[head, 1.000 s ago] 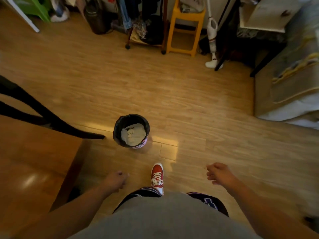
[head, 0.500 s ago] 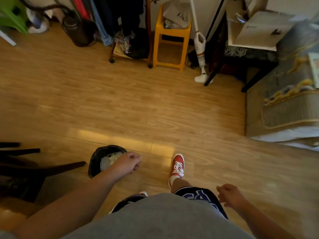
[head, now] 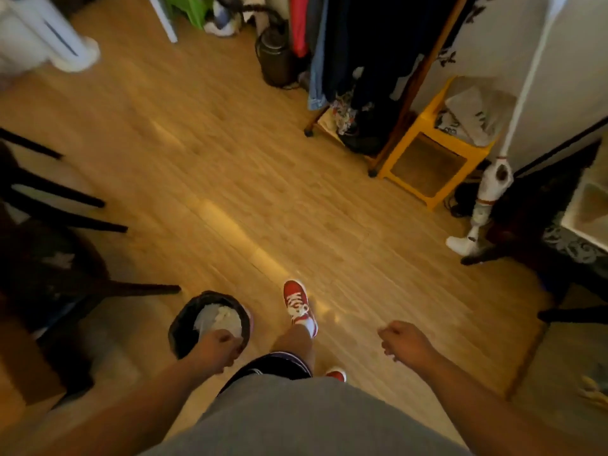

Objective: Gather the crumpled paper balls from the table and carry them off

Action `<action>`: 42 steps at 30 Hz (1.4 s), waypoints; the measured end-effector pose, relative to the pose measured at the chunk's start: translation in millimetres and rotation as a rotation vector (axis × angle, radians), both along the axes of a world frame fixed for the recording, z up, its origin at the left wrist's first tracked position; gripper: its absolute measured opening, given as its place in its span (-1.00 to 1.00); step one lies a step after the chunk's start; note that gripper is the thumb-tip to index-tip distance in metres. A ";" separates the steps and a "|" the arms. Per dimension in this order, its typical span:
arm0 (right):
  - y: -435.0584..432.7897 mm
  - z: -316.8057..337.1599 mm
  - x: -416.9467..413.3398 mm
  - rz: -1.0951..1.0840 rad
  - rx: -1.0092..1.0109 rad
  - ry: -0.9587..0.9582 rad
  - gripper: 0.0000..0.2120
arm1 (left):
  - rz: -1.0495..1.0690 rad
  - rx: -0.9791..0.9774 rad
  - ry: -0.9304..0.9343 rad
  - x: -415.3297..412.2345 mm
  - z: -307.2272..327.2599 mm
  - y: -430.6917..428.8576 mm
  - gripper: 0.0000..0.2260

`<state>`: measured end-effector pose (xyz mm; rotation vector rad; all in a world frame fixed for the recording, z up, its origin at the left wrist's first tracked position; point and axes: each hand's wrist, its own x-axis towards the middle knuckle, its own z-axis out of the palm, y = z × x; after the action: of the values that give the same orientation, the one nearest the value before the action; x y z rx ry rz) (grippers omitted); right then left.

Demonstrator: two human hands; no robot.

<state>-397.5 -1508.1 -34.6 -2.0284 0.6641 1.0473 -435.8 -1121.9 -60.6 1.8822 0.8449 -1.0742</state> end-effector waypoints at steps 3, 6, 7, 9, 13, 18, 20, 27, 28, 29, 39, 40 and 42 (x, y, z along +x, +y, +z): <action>32.1 -6.4 83.5 0.124 0.004 -0.029 -0.75 | 0.096 0.008 0.038 22.0 -14.9 25.3 -0.83; 62.1 -9.3 156.2 0.186 0.018 -0.051 -0.79 | 0.169 0.042 0.047 48.8 -26.7 47.9 -0.79; 69.6 -7.7 178.0 0.198 0.027 -0.040 -0.80 | 0.190 0.055 0.052 59.2 -27.3 53.6 -0.78; 80.6 -1.0 217.0 0.226 0.038 -0.024 -0.81 | 0.237 0.067 0.060 83.2 -22.2 63.0 -0.79; 87.1 15.9 280.1 0.240 0.023 -0.007 -0.80 | 0.325 0.034 0.021 142.2 -0.4 68.8 -0.83; 80.8 20.8 349.9 0.244 -0.037 0.018 -0.81 | 0.386 -0.007 -0.050 234.2 24.2 65.6 -0.81; 76.6 16.4 382.0 0.243 -0.049 0.035 -0.82 | 0.465 -0.041 -0.090 275.0 29.2 62.5 -0.81; 82.3 -14.9 525.0 0.345 -0.136 0.104 -0.76 | 0.549 -0.044 -0.176 402.4 39.2 76.5 -0.79; 89.0 -18.3 546.7 0.377 -0.148 0.107 -0.75 | 0.559 -0.032 -0.174 412.5 40.8 79.5 -0.78; 98.3 -20.2 567.7 0.411 -0.157 0.108 -0.75 | 0.565 -0.017 -0.169 420.5 42.1 82.8 -0.78; 288.2 -19.3 730.1 0.926 -0.055 -0.002 -0.77 | 0.884 0.079 -0.007 411.4 30.7 127.1 -0.79; 312.2 -21.4 740.5 0.967 -0.037 -0.016 -0.77 | 0.919 0.073 0.015 408.8 27.8 132.6 -0.79; 361.3 -24.7 757.1 1.035 0.012 -0.037 -0.79 | 0.974 0.060 0.062 407.0 22.2 145.5 -0.79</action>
<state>359.6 -1146.8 -59.3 -2.3844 -0.5093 1.5313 -28.8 -976.4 -38.3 1.1974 1.5989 -0.4837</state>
